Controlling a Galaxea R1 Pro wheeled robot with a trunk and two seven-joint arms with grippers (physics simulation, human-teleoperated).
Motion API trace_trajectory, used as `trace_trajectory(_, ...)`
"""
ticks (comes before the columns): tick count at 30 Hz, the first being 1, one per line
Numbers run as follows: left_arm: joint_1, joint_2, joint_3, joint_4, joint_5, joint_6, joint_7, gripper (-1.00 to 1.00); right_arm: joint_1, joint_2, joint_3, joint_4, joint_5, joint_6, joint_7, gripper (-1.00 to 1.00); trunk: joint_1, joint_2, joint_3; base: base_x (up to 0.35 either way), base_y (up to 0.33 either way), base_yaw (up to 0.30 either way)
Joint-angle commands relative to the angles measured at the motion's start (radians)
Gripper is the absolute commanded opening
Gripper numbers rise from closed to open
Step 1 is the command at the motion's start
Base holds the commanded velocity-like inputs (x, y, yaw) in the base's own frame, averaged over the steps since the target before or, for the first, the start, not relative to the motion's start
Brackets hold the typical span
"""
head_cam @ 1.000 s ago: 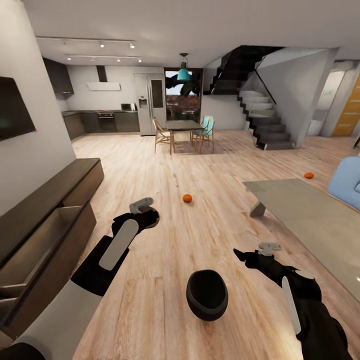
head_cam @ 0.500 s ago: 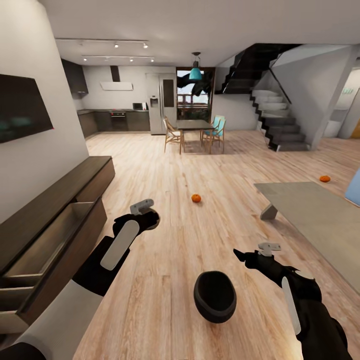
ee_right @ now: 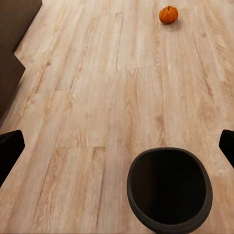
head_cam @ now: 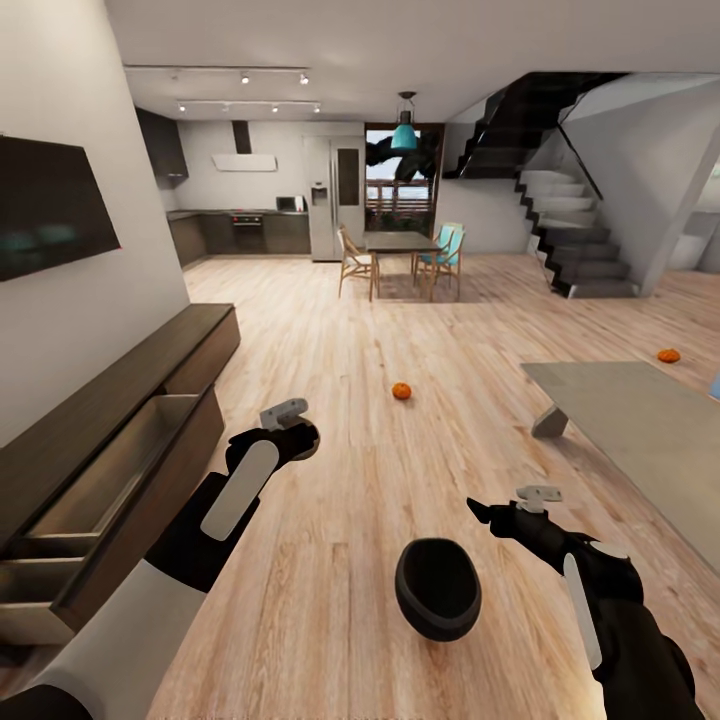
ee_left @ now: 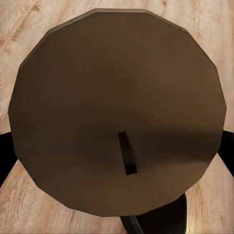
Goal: Place each of the two pumpkins and all three candles from the living room inside a cabinet in the living room (use any cabinet), then make sure every cabinet is closed, and position the cauldron so it is next to a table in the living room.
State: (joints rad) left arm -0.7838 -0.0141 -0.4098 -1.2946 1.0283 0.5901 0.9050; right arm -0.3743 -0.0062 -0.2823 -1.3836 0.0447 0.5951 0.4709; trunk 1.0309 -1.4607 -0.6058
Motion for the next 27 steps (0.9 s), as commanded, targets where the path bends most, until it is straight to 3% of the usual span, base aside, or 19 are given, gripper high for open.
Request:
trace_trajectory(1,0.000,0.000,0.000,0.000,-0.001,0.000,0.000,-1.00,0.000,0.000,0.000,0.000,0.000,0.000,0.000,1.00,0.000,0.000,-0.002,0.000,0.000,0.094)
trace_trajectory(27,0.000,-0.001,-0.001,0.001,0.001,-0.003,0.000,-1.00,0.000,0.000,0.000,0.000,0.000,0.000,0.000,1.00,0.000,0.000,-0.036,0.000,0.000,0.116)
